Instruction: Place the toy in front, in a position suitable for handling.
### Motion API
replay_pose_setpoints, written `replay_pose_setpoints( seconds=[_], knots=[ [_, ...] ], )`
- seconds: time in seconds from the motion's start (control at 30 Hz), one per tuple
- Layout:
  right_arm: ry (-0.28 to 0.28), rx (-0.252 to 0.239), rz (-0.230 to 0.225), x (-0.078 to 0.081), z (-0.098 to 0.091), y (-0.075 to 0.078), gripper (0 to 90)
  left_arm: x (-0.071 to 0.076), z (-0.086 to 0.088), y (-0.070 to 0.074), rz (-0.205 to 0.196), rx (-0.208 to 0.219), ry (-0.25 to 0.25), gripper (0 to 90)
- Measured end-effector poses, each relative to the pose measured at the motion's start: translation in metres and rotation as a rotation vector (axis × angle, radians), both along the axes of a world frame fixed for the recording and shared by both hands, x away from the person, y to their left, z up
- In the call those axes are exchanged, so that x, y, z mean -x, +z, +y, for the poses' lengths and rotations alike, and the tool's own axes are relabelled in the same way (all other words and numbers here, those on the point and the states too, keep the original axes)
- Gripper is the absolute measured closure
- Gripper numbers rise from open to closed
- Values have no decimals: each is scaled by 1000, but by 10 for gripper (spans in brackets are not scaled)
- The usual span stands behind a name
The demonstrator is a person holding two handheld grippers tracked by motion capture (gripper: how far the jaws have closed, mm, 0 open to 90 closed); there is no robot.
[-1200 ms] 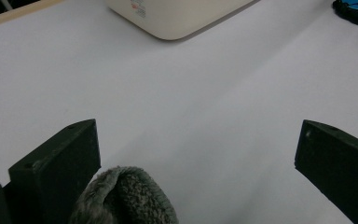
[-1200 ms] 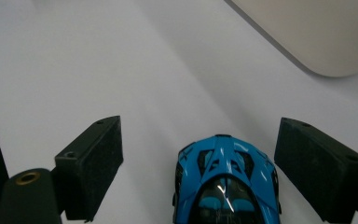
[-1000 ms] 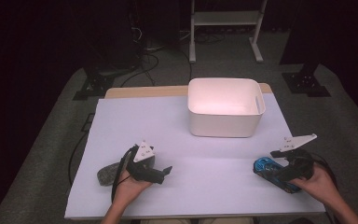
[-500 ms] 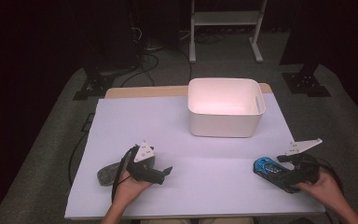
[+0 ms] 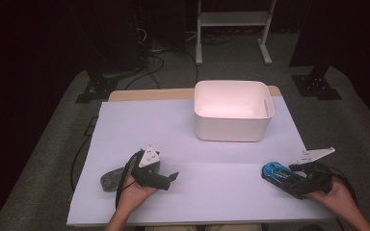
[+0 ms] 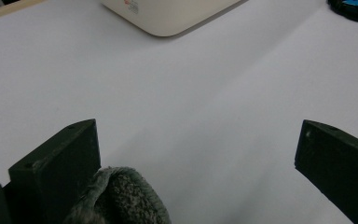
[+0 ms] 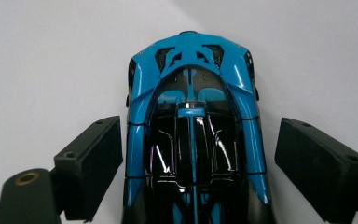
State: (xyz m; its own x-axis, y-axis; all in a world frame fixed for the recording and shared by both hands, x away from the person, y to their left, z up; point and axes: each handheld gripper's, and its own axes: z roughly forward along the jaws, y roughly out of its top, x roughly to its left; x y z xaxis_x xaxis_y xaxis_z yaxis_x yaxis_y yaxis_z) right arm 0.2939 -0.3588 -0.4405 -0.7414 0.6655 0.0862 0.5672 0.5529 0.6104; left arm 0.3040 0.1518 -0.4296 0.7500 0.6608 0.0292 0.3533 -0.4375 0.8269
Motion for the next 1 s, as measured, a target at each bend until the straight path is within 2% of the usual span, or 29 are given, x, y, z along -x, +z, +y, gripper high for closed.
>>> replay_pose_setpoints(
  seconds=[0.27, 0.67, 0.8, 1.0],
  knots=[
    [2, 14, -8, 2, 1, -5, 138, 0, 0, 0, 1, 1, -1, 0],
    [-20, -12, -46, 6, 2, -12, 132, 0, 0, 0, 3, 1, -3, 0],
    [-4, 22, -83, 9, 4, -14, 132, 0, 0, 0, 5, 2, -3, 0],
    [-5, 26, -92, 11, 4, -15, 131, 0, 0, 0, 5, 3, -5, 0]
  ],
)
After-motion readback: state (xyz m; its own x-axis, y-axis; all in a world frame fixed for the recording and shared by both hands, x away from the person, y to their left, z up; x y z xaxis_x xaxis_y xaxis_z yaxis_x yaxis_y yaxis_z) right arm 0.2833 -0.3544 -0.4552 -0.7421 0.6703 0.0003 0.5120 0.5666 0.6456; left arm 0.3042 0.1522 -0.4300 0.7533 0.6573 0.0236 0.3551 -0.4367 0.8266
